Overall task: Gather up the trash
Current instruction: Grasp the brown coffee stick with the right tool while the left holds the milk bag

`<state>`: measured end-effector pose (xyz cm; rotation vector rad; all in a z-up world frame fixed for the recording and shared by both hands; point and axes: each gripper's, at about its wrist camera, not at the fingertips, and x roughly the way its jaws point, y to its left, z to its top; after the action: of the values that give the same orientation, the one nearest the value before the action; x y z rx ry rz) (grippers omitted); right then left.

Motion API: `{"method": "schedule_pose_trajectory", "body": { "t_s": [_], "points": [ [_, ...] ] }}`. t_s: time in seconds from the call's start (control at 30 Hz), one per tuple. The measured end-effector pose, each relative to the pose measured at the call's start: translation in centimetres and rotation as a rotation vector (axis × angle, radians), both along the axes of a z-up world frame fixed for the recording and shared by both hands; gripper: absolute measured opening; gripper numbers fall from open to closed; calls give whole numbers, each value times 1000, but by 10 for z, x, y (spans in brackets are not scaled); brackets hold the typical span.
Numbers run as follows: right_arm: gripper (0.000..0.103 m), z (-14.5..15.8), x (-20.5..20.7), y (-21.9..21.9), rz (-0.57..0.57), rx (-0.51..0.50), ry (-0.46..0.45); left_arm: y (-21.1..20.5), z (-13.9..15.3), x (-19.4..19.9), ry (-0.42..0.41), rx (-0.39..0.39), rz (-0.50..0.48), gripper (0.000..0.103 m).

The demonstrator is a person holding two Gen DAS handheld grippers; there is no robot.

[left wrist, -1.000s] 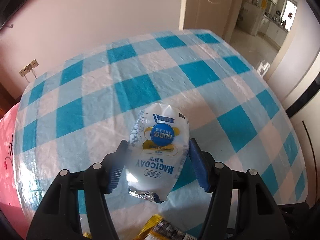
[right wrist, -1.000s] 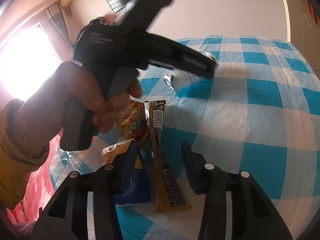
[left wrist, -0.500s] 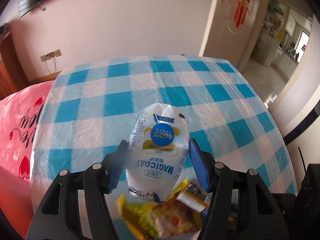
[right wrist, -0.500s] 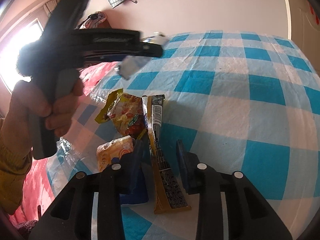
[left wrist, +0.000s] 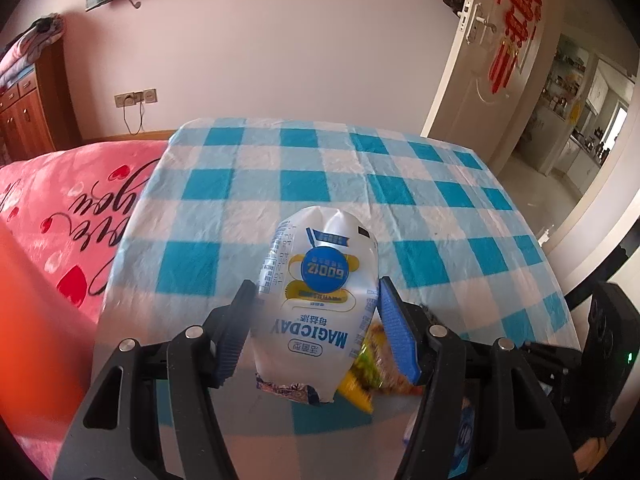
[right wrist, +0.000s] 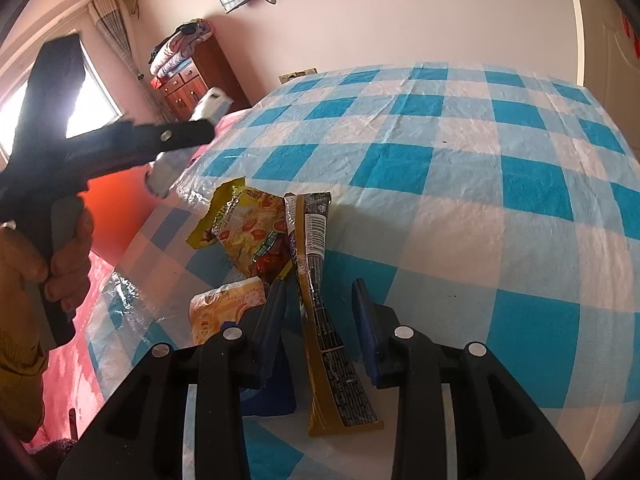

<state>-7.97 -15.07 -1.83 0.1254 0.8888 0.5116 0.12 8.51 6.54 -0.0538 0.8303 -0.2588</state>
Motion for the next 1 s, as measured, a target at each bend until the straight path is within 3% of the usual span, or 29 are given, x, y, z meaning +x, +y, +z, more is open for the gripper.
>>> {"method": "schedule_pose_trajectory", "body": {
  "t_s": [0.23,0.3,0.43,0.77,1.0],
  "points": [
    [28,0,-1,2,-17,-29,-7,20,-11,-21,3,-29,2,62],
    [19,1,-2,4,-21,-51,-13,26,-14,-26,3,-36,6,62],
    [15,0,-3,7,-29,-78,-20,37,-21,-37,3,-48,8,62],
    [12,4,-5,2,-92,-118,-44,60,-30,-61,7,-101,17,62],
    [9,9,-7,0,-137,-71,-33,72,-27,-67,-9,-140,11,62]
  ]
}}
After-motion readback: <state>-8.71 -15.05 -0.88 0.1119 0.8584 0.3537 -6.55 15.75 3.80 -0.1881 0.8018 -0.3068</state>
